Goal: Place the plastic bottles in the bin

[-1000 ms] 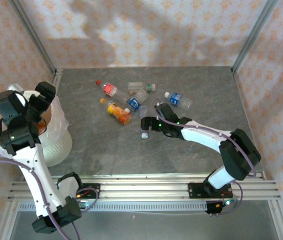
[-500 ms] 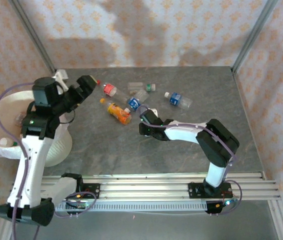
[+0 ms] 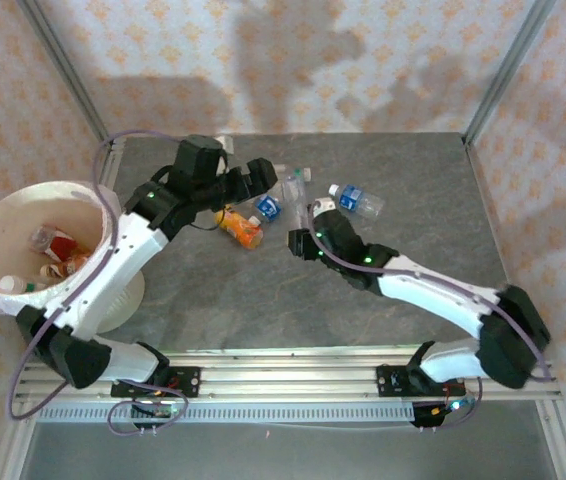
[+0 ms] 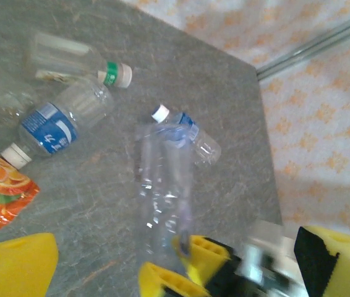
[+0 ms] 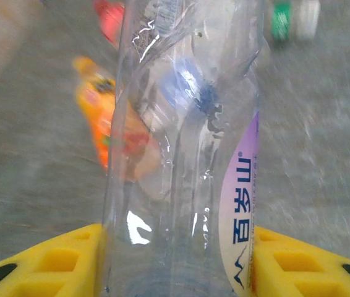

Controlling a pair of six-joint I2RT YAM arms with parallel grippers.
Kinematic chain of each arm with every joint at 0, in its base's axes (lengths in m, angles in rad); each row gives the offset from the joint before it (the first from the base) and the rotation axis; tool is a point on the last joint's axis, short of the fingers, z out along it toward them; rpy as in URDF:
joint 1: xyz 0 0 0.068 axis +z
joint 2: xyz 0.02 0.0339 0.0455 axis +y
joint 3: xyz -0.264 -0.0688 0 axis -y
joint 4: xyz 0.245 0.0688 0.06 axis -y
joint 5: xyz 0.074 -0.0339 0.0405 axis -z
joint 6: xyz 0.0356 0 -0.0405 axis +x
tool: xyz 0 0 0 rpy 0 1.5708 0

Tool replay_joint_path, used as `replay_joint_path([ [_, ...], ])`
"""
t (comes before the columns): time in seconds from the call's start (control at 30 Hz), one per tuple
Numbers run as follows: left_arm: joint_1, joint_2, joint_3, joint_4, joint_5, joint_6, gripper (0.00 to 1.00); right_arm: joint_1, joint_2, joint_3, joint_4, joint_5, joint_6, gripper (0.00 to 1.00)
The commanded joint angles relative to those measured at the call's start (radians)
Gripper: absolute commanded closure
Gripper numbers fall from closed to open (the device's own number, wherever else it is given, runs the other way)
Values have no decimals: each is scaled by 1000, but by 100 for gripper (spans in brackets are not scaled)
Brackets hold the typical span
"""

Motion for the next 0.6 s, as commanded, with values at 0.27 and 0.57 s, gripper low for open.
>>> replay_joint_path([
  [0.27, -95, 144, 103, 29, -21, 62, 2, -2, -127, -15, 166, -382, -54, 61],
  [0.57, -95, 115, 76, 55, -62, 54, 36, -2, -121, -2, 180, -374, -54, 59],
])
